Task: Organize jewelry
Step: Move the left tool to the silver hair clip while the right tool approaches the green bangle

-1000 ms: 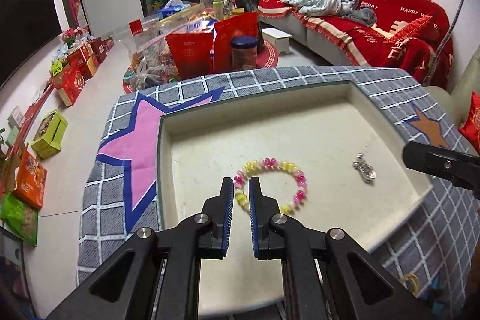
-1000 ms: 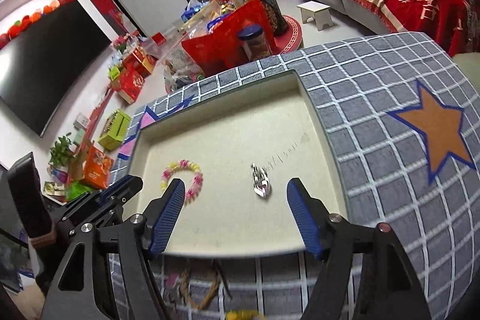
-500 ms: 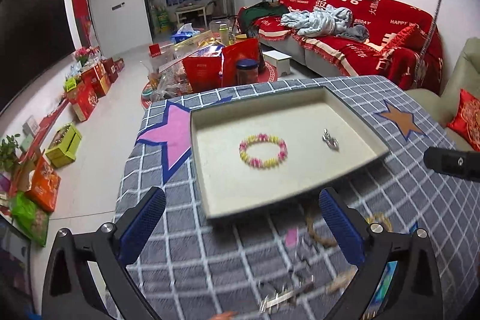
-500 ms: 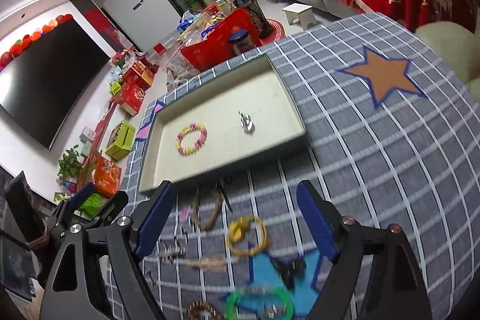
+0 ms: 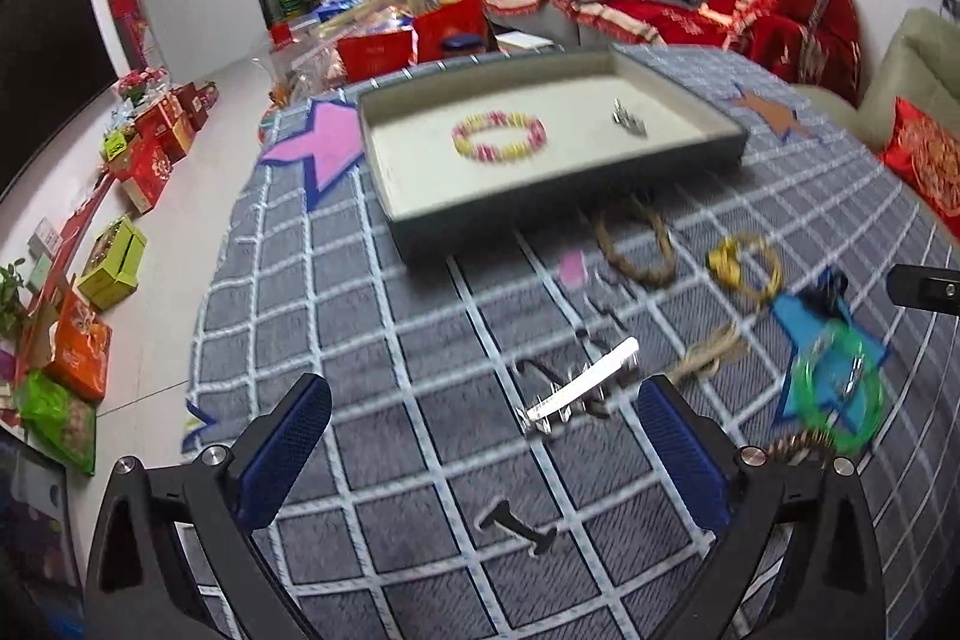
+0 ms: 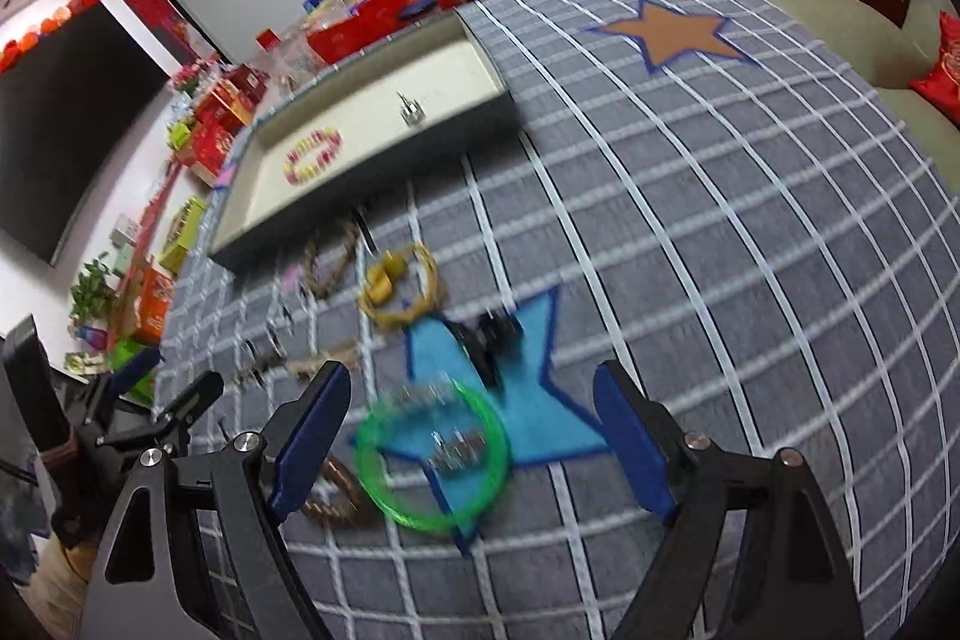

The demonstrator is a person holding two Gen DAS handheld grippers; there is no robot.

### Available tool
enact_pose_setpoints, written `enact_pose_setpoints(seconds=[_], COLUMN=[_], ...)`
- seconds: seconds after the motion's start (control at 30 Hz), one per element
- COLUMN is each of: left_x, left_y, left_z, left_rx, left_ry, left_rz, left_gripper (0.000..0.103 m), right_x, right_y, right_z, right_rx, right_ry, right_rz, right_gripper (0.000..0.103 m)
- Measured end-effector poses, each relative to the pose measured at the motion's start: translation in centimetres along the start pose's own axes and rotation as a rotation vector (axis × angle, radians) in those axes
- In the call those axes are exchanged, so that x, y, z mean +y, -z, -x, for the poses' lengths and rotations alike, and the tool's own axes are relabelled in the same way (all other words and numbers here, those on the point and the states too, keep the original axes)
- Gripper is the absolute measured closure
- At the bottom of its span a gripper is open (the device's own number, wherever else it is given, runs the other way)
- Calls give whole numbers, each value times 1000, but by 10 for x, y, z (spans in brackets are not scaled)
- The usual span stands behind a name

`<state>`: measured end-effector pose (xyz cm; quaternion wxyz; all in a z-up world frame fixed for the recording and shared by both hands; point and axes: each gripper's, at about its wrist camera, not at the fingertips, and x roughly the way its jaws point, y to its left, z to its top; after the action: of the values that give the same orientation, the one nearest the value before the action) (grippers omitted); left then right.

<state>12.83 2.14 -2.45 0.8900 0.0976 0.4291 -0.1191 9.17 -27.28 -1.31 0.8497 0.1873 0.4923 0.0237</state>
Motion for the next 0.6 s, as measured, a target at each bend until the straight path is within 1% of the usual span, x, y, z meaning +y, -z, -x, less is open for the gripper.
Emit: enact_pose_setpoints(seconds=[0.13, 0.33, 0.6], left_x=[-8, -18, -22], left_y=[7, 7, 0], left_z=[-8, -13, -21], left_rx=[22, 15, 20], left_ry=[10, 9, 13], left_rz=[-38, -95, -136], left_gripper=[0, 0, 0], right_x=[-3, -4, 0], right_y=[17, 30, 31], right_z=[-1, -6, -11], right_rx=[12, 38, 44], right_ry=[60, 121, 145], right_rz=[25, 63, 90], right_gripper=[18, 18, 18])
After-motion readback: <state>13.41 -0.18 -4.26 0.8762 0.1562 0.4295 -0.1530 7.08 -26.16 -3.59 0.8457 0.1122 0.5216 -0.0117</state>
